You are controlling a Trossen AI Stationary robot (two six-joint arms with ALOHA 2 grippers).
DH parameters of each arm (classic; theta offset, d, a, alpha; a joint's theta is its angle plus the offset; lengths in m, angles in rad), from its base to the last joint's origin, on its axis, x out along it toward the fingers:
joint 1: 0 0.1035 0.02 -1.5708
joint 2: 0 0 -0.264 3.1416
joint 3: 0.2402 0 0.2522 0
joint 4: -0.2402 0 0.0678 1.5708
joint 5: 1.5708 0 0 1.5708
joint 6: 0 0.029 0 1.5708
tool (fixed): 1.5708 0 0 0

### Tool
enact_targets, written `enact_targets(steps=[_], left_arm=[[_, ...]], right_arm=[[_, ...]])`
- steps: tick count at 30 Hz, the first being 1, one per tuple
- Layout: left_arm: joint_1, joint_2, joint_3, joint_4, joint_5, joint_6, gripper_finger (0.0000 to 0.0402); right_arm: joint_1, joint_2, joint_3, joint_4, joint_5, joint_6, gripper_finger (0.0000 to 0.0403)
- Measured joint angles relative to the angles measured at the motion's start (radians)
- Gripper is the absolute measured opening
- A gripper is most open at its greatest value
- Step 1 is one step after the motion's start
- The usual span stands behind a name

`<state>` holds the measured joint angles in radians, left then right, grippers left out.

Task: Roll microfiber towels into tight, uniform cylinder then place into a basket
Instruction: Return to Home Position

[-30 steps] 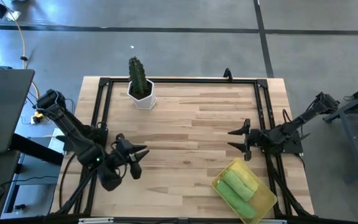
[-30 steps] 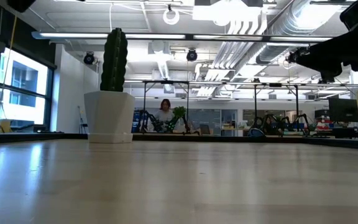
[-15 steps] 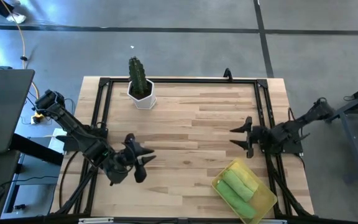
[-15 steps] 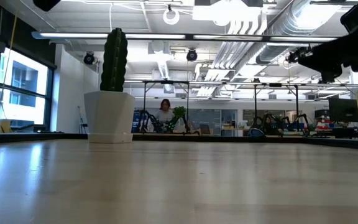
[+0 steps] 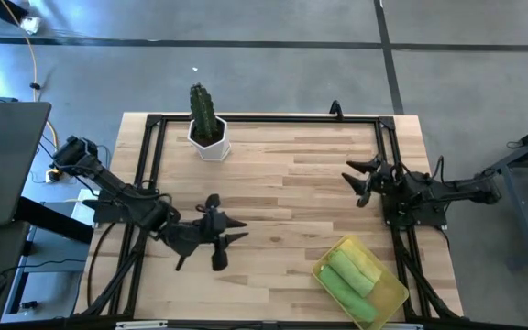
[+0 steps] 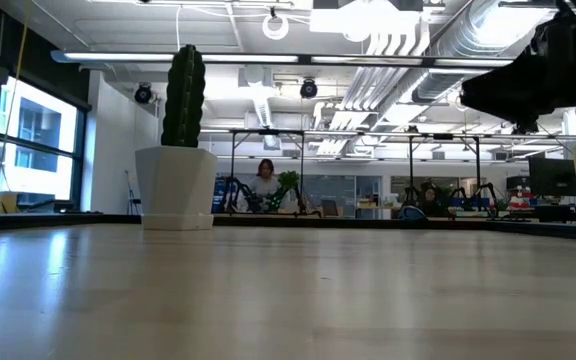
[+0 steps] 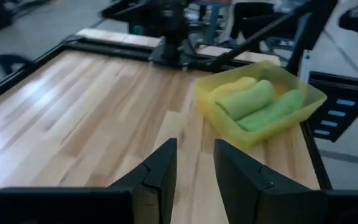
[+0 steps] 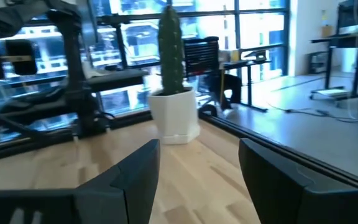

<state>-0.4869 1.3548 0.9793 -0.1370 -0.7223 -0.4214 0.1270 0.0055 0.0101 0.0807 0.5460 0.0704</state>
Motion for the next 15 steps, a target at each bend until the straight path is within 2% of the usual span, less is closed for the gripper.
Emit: enact_targets(steps=[3, 10, 12, 15], left_arm=[[0.047, 0.047, -0.001, 0.114, 0.079, 0.092, 0.0094], [0.200, 0.180, -0.001, 0.537, 0.299, 0.311, 0.0094], [0.246, 0.199, 0.013, 0.575, 0.324, 0.343, 0.0094], [0.310, 0.198, 0.031, 0.522, 0.356, 0.327, 0.0094]], right_arm=[[-0.025, 0.000, 0.000, -0.008, 0.000, 0.000, 0.0211], [-0.033, 0.000, 0.000, -0.008, 0.000, 0.000, 0.0211], [-0.033, 0.000, 0.000, -0.008, 0.000, 0.000, 0.0211], [-0.033, 0.000, 0.000, -0.008, 0.000, 0.000, 0.0211]])
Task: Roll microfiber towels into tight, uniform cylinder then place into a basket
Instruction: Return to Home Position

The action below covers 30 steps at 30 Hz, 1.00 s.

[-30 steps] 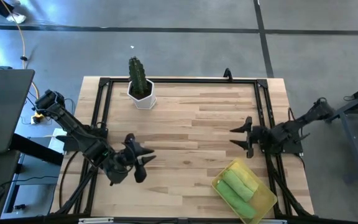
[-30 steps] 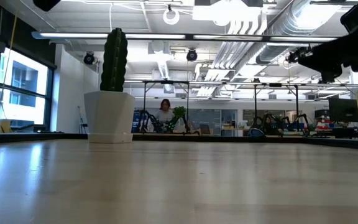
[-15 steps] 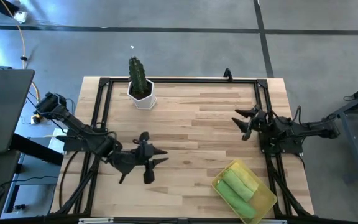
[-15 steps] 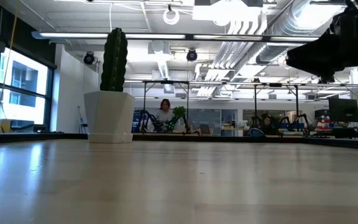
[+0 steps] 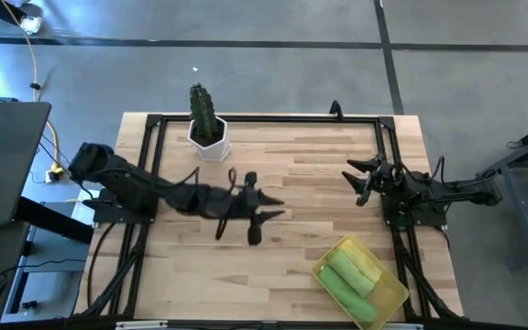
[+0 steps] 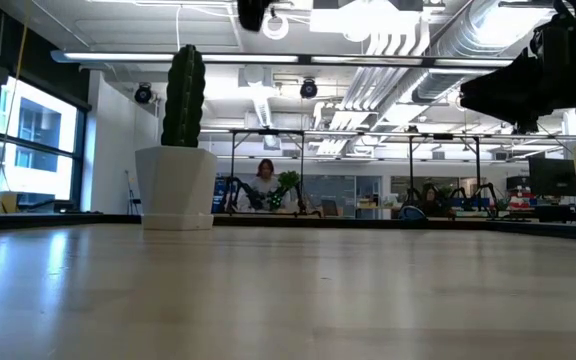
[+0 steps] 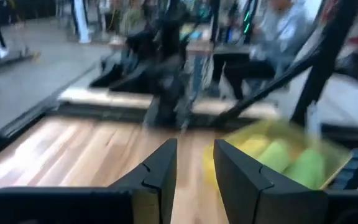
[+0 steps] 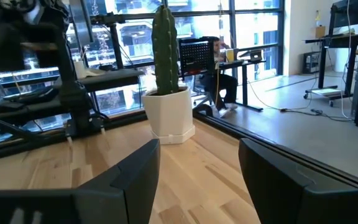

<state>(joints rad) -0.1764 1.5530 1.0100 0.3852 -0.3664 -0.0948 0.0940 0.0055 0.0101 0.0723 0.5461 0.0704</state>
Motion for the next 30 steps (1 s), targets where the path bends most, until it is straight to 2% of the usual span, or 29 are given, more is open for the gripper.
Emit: enact_targets(steps=[4, 8, 13, 15, 18, 21, 25, 30], left_arm=[[0.075, -0.041, 0.001, -0.193, 0.068, -0.004, 0.0094], [0.150, -0.113, -0.001, -0.415, 0.088, -0.025, 0.0094], [0.248, -0.274, -0.007, -0.662, 0.050, -0.037, 0.0094], [0.273, -0.355, -0.051, -0.692, 0.041, -0.025, 0.0094], [0.289, -0.473, -0.170, -0.556, 0.019, -0.025, 0.0094], [0.291, -0.575, -0.350, -0.282, -0.011, -0.026, 0.0094], [0.287, -0.654, -0.592, 0.076, 0.004, -0.025, 0.0094], [0.289, -0.718, -0.792, 0.270, 0.004, -0.025, 0.0094]], right_arm=[[0.000, 0.000, 0.000, 0.000, 0.000, 0.000, 0.0211], [0.000, 0.000, 0.000, 0.000, 0.000, 0.000, 0.0211], [0.000, 0.000, 0.000, 0.000, 0.000, 0.000, 0.0211], [0.000, 0.000, 0.000, 0.000, 0.000, 0.000, 0.0211], [0.000, 0.001, 0.000, -0.001, 0.000, 0.000, 0.0211], [0.000, 0.001, 0.000, -0.001, 0.000, 0.000, 0.0211], [0.000, 0.000, 0.000, -0.001, 0.000, 0.000, 0.0211], [0.000, 0.000, 0.000, -0.001, 0.000, 0.000, 0.0211]])
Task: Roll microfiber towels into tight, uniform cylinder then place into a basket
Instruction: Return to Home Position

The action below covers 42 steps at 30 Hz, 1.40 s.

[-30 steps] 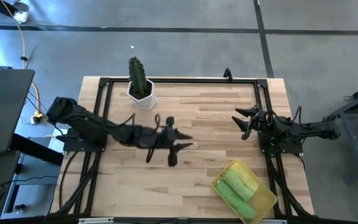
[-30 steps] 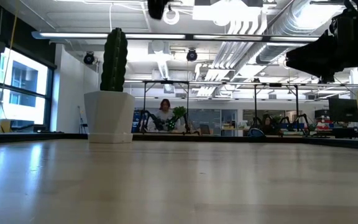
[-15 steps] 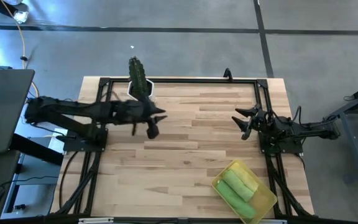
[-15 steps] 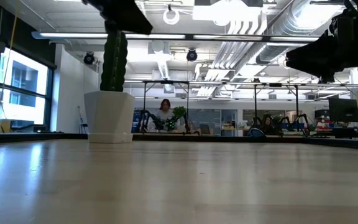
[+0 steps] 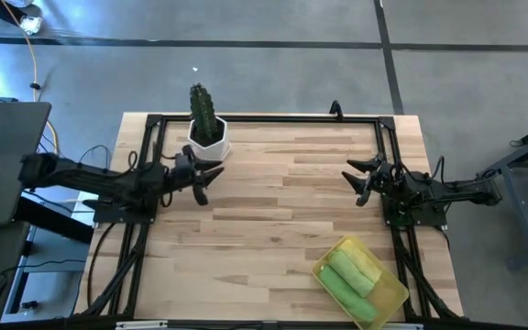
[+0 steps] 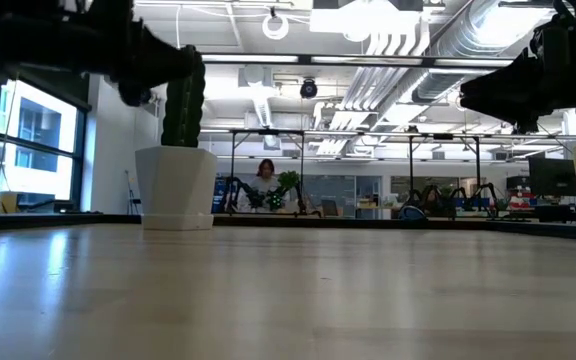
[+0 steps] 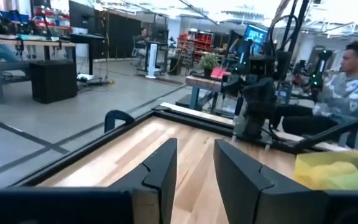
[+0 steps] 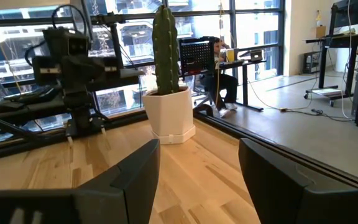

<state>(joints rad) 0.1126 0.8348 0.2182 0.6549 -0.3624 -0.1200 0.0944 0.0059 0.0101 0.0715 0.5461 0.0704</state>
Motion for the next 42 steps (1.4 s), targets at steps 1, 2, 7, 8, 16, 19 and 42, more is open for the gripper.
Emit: enact_targets(steps=[1, 2, 7, 8, 16, 19, 42], left_arm=[[0.002, -0.014, -0.024, 0.011, 0.000, 0.000, 0.0094], [0.006, -0.031, -0.046, 0.025, 0.001, 0.000, 0.0094], [0.021, -0.151, -0.113, 0.019, 0.000, 0.000, 0.0095], [0.023, -0.177, -0.123, 0.009, 0.000, 0.000, 0.0095], [0.067, -0.431, -0.177, -0.171, 0.000, 0.000, 0.0095], [0.071, -0.508, -0.208, -0.234, 0.000, -0.001, 0.0095], [0.038, -0.831, -0.205, -0.506, 0.012, 0.000, 0.0097]], right_arm=[[0.000, 0.000, 0.000, 0.000, 0.000, 0.000, 0.0211], [0.000, 0.000, 0.000, 0.000, 0.000, 0.000, 0.0211], [0.000, 0.000, 0.000, 0.000, 0.000, 0.000, 0.0211], [0.000, 0.000, 0.000, 0.000, 0.000, 0.000, 0.0211], [0.000, 0.000, 0.000, 0.000, 0.000, 0.000, 0.0211], [0.000, 0.000, 0.000, 0.000, 0.000, 0.000, 0.0211], [0.000, 0.000, 0.000, 0.000, 0.000, 0.000, 0.0211]])
